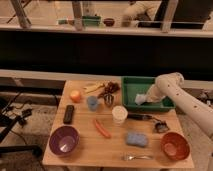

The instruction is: Wipe tray with towel

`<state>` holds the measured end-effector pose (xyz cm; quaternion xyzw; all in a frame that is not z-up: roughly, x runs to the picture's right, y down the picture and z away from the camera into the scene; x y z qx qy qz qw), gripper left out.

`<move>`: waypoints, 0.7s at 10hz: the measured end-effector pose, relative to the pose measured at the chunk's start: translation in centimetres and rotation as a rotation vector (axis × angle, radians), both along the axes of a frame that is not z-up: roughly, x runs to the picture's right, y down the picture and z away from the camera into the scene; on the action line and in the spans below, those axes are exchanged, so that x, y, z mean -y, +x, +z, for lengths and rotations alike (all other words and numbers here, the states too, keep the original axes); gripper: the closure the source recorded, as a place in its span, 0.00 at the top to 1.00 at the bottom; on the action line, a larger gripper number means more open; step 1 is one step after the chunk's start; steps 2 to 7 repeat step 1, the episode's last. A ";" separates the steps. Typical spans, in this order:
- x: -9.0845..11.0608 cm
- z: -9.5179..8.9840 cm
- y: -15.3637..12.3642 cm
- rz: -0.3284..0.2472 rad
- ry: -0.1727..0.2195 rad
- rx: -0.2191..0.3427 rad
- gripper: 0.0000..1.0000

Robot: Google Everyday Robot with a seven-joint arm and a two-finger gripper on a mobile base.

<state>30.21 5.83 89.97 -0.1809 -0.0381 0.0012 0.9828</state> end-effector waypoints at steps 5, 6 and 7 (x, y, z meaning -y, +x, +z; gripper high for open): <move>-0.1 0.0 0.9 0.001 -0.005 -0.017 0.03; -0.1 0.0 0.9 0.001 -0.005 -0.017 0.03; -0.1 0.0 0.9 0.001 -0.005 -0.017 0.03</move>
